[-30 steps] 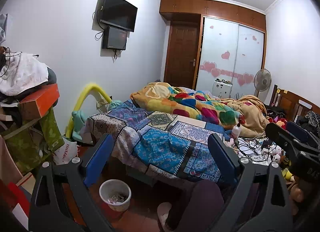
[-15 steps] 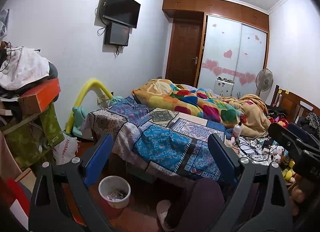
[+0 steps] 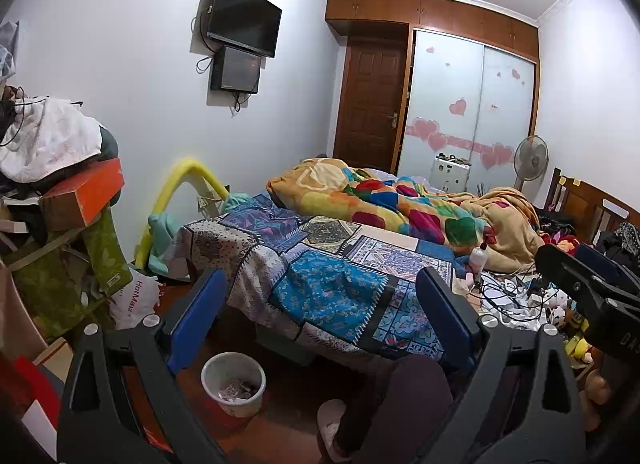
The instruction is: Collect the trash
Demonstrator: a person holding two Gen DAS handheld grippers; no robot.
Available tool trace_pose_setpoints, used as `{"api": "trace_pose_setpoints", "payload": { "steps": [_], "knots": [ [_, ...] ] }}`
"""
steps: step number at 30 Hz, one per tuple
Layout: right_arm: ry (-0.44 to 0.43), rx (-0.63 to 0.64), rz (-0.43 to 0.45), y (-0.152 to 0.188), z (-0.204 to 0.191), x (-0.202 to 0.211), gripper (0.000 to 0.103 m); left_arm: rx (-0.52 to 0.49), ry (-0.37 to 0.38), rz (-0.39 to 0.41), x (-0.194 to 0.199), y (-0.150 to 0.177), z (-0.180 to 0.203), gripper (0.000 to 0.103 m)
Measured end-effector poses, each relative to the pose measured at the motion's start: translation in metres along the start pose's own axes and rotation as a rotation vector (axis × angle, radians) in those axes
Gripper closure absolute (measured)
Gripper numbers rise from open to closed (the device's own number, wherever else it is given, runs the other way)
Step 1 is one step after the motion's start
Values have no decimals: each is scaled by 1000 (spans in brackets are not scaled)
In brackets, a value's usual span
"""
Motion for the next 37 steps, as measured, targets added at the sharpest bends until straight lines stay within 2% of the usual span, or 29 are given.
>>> {"api": "trace_pose_setpoints", "payload": {
  "steps": [23, 37],
  "knots": [
    [-5, 37, 20, -2, -2, -2, 0, 5, 48, 0, 3, 4, 4, 7],
    [-14, 32, 3, -2, -1, -6, 0, -8, 38, 2, 3, 2, 7, 7]
  ]
}}
Point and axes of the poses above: each gripper's, at about its wrist camera, not at the fingertips, and x roughly against the way its jaws point, z to its right, y to its underside, the point moved 3 cm from there along -x, roughly the way its jaws point, and after that the axes turned 14 degrees about y, right-handed, at the moved point
